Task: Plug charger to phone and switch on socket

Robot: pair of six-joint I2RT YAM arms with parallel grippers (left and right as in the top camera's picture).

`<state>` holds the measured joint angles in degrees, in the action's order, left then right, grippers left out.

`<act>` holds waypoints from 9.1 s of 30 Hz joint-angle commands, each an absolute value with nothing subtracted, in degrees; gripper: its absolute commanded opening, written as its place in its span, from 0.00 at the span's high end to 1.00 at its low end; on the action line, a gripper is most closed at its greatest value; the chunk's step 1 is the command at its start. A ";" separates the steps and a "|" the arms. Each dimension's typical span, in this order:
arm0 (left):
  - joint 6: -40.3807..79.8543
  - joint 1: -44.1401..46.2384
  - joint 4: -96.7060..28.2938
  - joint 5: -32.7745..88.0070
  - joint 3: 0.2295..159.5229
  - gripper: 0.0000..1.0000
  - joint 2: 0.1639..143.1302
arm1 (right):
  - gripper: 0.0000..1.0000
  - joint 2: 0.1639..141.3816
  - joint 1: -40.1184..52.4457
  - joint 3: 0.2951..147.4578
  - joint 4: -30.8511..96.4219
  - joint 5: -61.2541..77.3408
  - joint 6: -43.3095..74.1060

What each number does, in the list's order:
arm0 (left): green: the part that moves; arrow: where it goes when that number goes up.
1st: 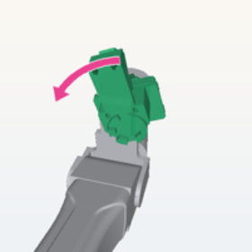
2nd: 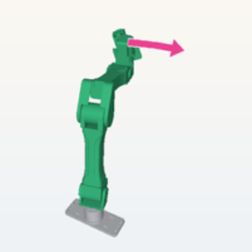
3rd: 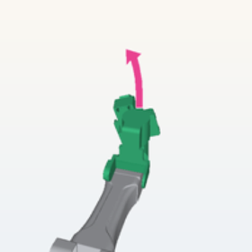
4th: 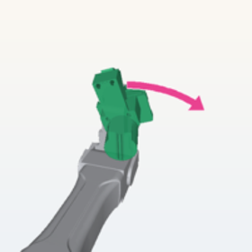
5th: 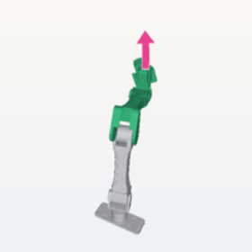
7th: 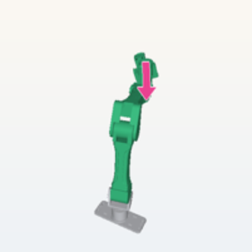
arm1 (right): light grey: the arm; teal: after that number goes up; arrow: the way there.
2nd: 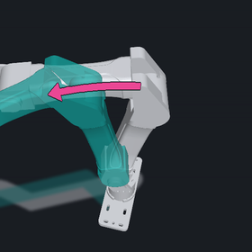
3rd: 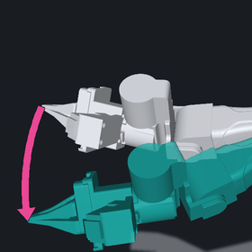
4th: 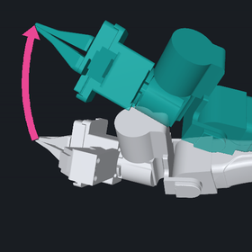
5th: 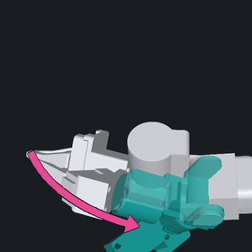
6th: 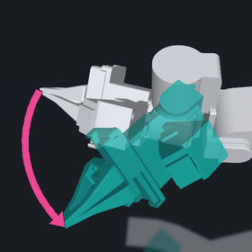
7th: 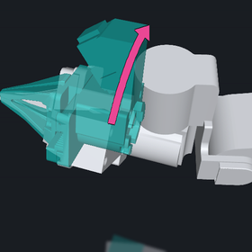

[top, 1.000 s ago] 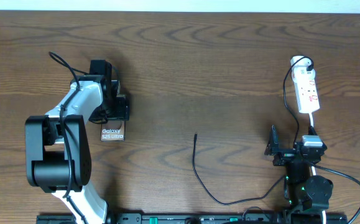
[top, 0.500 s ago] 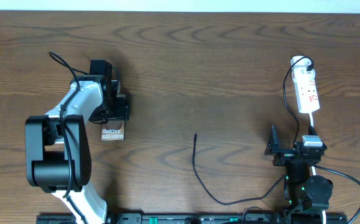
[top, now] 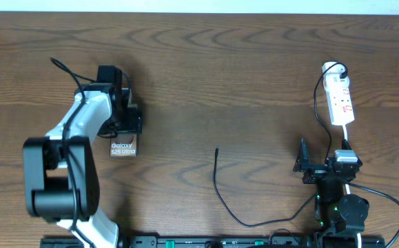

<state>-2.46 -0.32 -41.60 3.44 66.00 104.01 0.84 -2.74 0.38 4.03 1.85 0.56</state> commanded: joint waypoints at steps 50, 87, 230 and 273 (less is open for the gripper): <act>82.41 -2.17 -1.78 82.32 66.35 0.93 90.54 | 0.01 0.93 -2.20 0.32 4.29 1.63 -0.32; 101.08 -5.78 -1.83 84.86 66.35 0.93 90.54 | 0.01 1.02 -2.20 0.32 4.29 1.63 -0.30; 51.77 -3.27 -5.45 54.26 58.37 0.92 90.65 | 0.01 1.02 -2.20 0.32 2.92 4.97 1.83; 72.62 0.30 0.62 50.65 58.37 0.93 90.65 | 0.01 84.12 9.82 39.72 -43.72 56.97 33.21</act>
